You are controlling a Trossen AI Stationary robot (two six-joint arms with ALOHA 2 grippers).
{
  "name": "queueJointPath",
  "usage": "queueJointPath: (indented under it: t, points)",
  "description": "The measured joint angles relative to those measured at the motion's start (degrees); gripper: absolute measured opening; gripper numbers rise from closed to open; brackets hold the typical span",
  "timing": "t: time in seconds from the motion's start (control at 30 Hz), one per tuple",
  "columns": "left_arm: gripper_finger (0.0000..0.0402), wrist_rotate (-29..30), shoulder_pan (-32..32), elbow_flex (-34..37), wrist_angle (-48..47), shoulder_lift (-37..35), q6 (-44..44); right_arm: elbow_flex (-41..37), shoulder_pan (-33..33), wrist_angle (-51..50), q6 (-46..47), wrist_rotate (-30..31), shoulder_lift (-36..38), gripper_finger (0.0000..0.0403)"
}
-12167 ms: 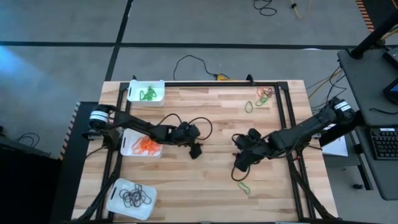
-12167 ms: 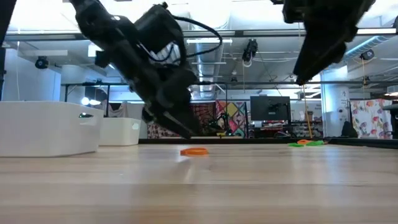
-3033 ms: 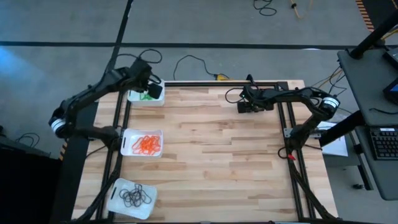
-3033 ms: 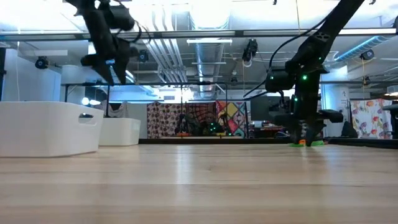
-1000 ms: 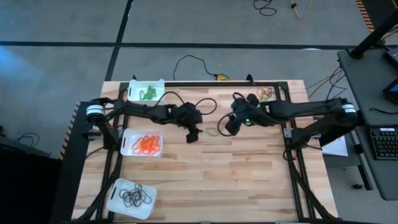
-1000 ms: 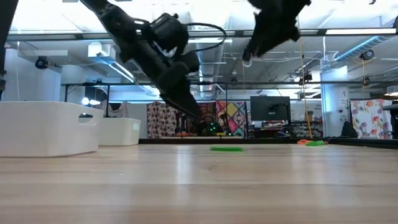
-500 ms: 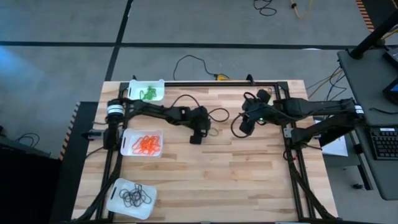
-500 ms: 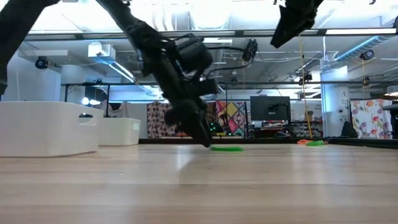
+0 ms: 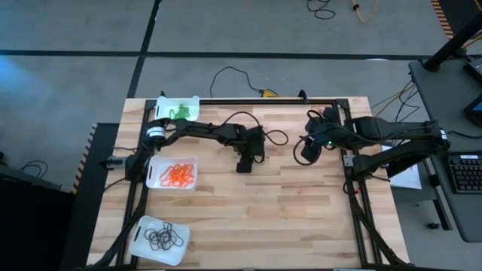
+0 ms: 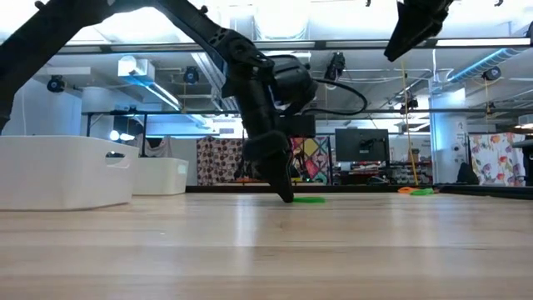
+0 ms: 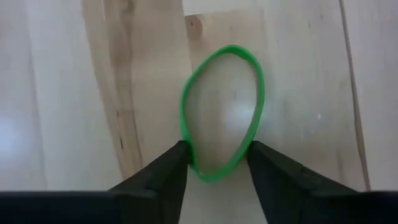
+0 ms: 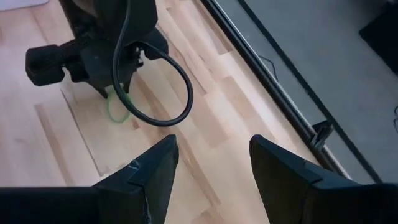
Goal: Sort rubber bands into baskets
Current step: Put the green rubber band into the top white bin
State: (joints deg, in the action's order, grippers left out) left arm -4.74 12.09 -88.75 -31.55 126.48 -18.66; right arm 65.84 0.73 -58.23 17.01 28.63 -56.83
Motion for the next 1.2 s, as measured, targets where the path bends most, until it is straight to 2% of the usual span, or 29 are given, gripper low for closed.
queueJointPath:
  t: [0.1,0.27,0.37,0.63,0.73,0.83,1.07,1.2]
  points:
    - [0.0121,-0.6,0.5,0.2,0.0,0.0,0.2,-0.5,0.0,0.1,2.5,0.1,0.2,0.0194]
    - [0.0044,0.1,0.9,0.2,-0.5,0.0,0.3,-1.5,0.0,0.2,5.8,0.0,-0.1,0.0194]
    - [0.0008,0.7,1.1,0.2,-1.5,-0.1,3.2,-1.8,0.0,0.2,7.8,-0.1,-0.3,0.0194]
    - [0.0,3.9,1.9,1.3,-7.8,-5.6,7.1,-1.8,0.4,0.2,12.5,-1.6,-0.3,0.0194]
    - [0.0,7.2,2.9,1.1,-11.3,-10.5,7.2,-1.8,0.4,0.2,13.2,-2.0,-0.4,0.0194]
    - [0.0,7.9,4.9,2.2,-14.8,-15.5,7.2,-1.8,0.4,0.2,14.7,-2.1,-0.5,0.0194]
    - [0.0,12.9,14.1,10.4,-17.0,-30.2,9.2,-1.8,0.4,1.6,17.5,-2.7,-0.7,0.0194]
    - [0.0,17.6,22.3,17.0,-17.5,-37.6,15.6,-1.8,0.4,2.7,17.5,-5.1,-0.7,0.0194]
